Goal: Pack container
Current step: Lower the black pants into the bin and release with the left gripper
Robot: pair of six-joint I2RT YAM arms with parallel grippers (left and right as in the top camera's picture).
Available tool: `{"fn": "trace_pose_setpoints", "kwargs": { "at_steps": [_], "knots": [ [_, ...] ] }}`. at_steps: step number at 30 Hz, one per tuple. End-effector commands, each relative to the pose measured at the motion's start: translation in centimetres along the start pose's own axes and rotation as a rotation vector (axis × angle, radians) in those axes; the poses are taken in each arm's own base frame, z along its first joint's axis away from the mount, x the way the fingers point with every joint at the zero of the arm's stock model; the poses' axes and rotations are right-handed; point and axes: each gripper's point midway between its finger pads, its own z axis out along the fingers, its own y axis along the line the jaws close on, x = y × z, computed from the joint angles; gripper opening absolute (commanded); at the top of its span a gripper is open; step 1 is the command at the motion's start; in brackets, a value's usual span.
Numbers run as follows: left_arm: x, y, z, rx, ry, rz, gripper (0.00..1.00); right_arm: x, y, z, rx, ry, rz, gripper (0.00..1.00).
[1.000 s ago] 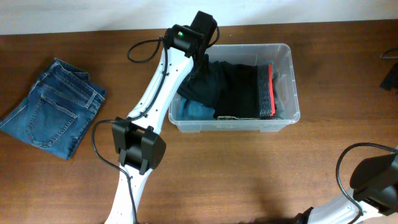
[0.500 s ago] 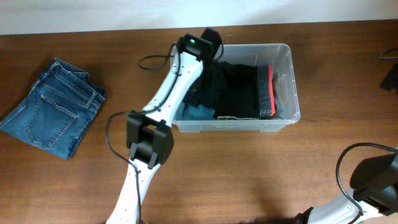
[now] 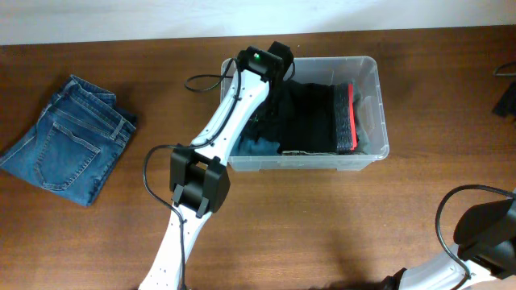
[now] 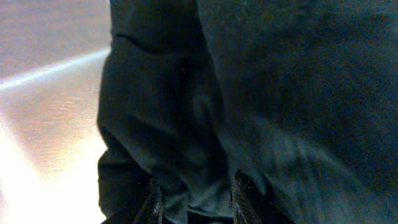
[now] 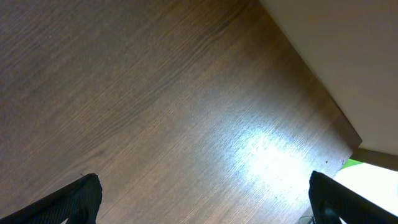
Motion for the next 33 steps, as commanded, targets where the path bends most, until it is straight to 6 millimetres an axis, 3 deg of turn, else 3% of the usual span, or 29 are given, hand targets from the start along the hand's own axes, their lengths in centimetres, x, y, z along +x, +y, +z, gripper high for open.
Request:
{"fn": "trace_pose_setpoints", "kwargs": {
  "at_steps": [1,6,13,29,30,33],
  "knots": [
    [-1.1,-0.5,-3.7,0.064,-0.088,-0.008,0.36,-0.1,-0.2,-0.1,0.012,-0.006,0.008,0.98],
    [-2.0,-0.9,-7.0,0.105,-0.178,-0.011,0.36,-0.1,-0.2,-0.1,0.012,-0.006,0.008,0.98],
    [-2.2,-1.8,-6.4,0.110,-0.184,0.000,0.37,-0.1,-0.2,-0.1,0.012,-0.006,0.008,0.98],
    [-0.8,-3.6,2.7,0.047,-0.018,0.038,0.36,-0.1,-0.2,-0.1,0.012,-0.006,0.008,0.98],
    [-0.6,-3.7,3.2,0.050,-0.005,0.039,0.35,-0.1,-0.2,-0.1,0.012,-0.006,0.008,0.98],
    [-0.6,-3.8,3.2,0.054,-0.002,0.040,0.19,-0.1,-0.2,-0.1,0.012,-0.006,0.008,0.98]
  ]
}}
